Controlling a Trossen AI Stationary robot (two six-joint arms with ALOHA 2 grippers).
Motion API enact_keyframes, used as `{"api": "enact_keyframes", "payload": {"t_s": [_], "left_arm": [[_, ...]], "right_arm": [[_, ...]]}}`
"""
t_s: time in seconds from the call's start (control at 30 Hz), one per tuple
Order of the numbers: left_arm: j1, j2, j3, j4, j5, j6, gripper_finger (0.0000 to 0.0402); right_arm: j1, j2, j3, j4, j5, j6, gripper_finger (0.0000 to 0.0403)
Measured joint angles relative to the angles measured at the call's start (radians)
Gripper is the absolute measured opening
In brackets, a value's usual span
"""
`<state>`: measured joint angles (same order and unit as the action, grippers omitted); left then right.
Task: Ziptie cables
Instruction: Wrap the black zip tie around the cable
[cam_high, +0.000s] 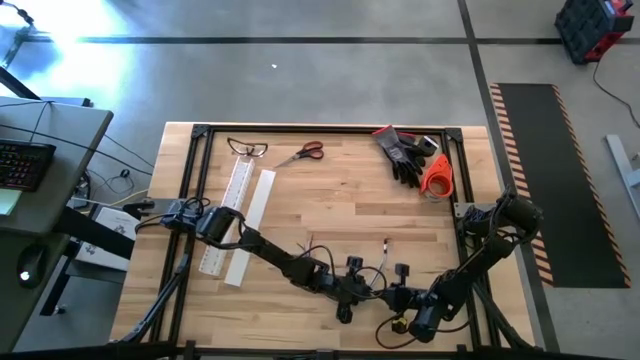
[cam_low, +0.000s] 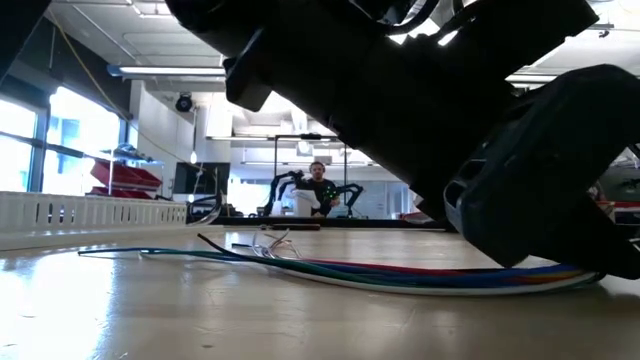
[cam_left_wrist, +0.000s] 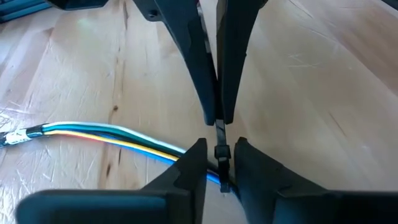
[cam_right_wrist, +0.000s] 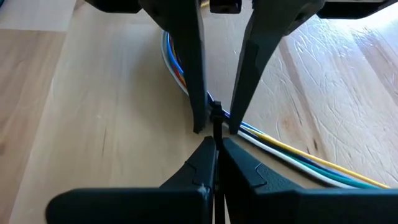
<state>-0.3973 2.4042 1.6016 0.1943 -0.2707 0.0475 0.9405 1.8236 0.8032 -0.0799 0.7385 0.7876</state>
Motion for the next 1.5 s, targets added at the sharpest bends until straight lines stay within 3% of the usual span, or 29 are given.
{"api": "enact_keyframes", "payload": {"t_s": [0.17, 0.3, 0.6, 0.9, 1.2, 1.5], "left_arm": [[0.000, -0.012, -0.001, -0.016, 0.009, 0.002, 0.0105], [0.000, -0.016, -0.001, -0.024, 0.011, 0.001, 0.0114], [0.000, -0.016, -0.002, 0.004, 0.022, -0.010, 0.0062], [0.000, -0.016, -0.002, 0.010, 0.026, -0.010, 0.0050], [-0.001, -0.016, -0.001, -0.021, 0.000, -0.010, 0.0005], [0.000, -0.017, -0.002, -0.061, -0.044, -0.010, 0.0001]], "right_arm": [[0.001, 0.000, 0.000, -0.001, -0.003, 0.000, 0.0000], [0.001, 0.000, 0.001, 0.000, -0.004, 0.000, 0.0000], [0.001, -0.002, 0.001, 0.001, -0.006, 0.007, 0.0000], [0.001, -0.002, 0.001, 0.001, -0.006, 0.008, 0.0000], [0.010, -0.002, 0.001, 0.000, -0.012, 0.027, 0.0000], [0.095, -0.002, 0.001, -0.095, -0.031, 0.199, 0.0000]]}}
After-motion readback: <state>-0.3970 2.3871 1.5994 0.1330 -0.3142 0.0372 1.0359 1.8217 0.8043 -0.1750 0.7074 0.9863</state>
